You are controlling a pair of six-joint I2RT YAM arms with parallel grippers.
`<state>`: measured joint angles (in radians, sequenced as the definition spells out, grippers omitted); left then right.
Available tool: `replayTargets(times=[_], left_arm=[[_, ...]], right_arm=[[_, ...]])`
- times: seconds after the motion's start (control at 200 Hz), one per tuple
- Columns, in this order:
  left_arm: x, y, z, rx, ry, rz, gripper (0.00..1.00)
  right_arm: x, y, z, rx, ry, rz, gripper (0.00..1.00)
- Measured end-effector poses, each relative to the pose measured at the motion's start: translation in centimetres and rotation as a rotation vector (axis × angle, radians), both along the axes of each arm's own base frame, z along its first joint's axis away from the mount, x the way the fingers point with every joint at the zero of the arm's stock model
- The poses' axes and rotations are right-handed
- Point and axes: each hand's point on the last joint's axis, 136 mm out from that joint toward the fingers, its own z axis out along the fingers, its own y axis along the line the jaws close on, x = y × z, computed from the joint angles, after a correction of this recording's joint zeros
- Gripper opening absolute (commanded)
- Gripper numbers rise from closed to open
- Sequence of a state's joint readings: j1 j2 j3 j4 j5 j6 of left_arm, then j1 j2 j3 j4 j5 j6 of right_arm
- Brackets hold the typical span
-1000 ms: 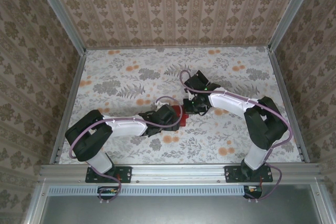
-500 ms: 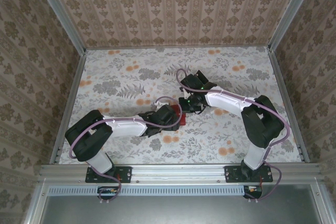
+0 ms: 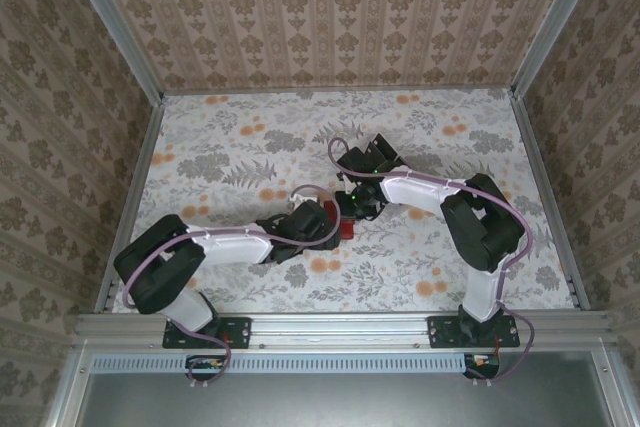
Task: Put the credit cards into the card holder
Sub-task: Close the button on the card holder.
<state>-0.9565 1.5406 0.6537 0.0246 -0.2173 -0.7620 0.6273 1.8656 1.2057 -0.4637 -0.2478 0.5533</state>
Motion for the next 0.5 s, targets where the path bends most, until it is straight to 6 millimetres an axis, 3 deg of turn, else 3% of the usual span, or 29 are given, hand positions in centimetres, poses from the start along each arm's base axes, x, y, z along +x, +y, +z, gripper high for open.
replayTargets(times=[0.2,0.5], left_arm=[[0.4,2.8,0.0,0.004,0.010,0.058,1.00],[0.6,2.7,0.0,-0.007,0.003,0.057,1.00]], right_arm=[[0.0,0.0,0.0,0.001,-0.001,0.000,0.00],[0.0,0.0,0.0,0.001,-0.001,0.000,0.00]])
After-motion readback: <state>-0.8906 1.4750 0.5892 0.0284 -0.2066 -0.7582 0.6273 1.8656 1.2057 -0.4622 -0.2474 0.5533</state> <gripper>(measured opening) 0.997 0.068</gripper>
